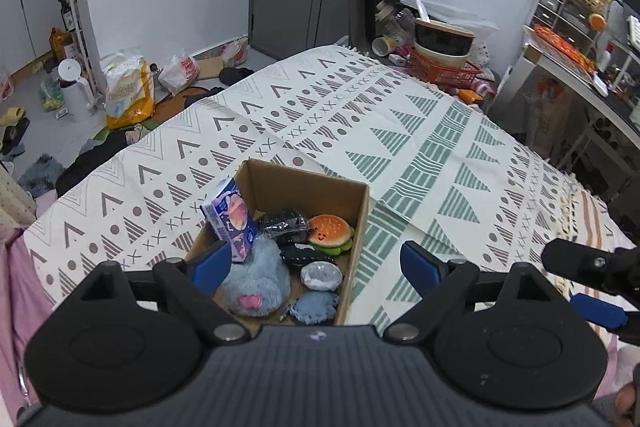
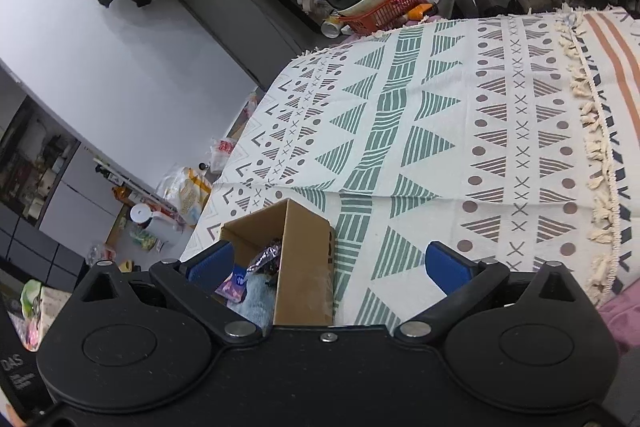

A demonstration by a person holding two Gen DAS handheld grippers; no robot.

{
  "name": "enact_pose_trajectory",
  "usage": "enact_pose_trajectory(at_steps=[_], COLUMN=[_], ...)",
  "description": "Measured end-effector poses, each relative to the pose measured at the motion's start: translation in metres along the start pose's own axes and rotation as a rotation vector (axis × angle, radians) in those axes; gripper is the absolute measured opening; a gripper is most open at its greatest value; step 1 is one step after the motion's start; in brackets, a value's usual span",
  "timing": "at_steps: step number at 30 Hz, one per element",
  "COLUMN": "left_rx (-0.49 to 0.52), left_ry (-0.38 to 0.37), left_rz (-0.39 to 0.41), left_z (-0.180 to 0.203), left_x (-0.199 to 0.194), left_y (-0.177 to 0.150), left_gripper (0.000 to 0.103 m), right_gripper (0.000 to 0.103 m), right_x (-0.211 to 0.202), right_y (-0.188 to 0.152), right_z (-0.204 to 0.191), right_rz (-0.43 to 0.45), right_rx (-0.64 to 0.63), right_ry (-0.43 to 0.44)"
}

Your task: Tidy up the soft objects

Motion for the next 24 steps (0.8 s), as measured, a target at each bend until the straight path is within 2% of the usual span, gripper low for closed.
enact_pose_trajectory(at_steps=[8, 11, 24], left_rx=[0.053, 0.072, 0.101], left_ry=[-0.002, -0.004, -0.025], left_rz=[0.013, 0.018, 0.054], left_z=[0.007, 0.009, 0.008], left_x=[-0.037, -0.048, -0.093], left_y=[-0.003, -0.005, -0.018], left_gripper=[0.092, 0.095, 0.102], right_gripper=[0.103, 0.103, 0.103], right_x=[-0.025, -0.034, -0.07], right_y=[-0.005, -0.006, -0.016], right_z=[-0.001, -0.004, -0.019], right_rz=[0.014, 0.019, 0.06], right_rx=[-0.056, -0.072, -0.189], right_ry=[-0.025, -0.029, -0.07])
Point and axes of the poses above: each gripper's, at about its wrist camera, not at the fingertips, and x roughly the way its jaws point, z to its right, y to its top, the point moved 9 cm from there along x, roughly the way its jaws point, and after that the axes turned 2 degrees about -y, right-handed, at the moved point
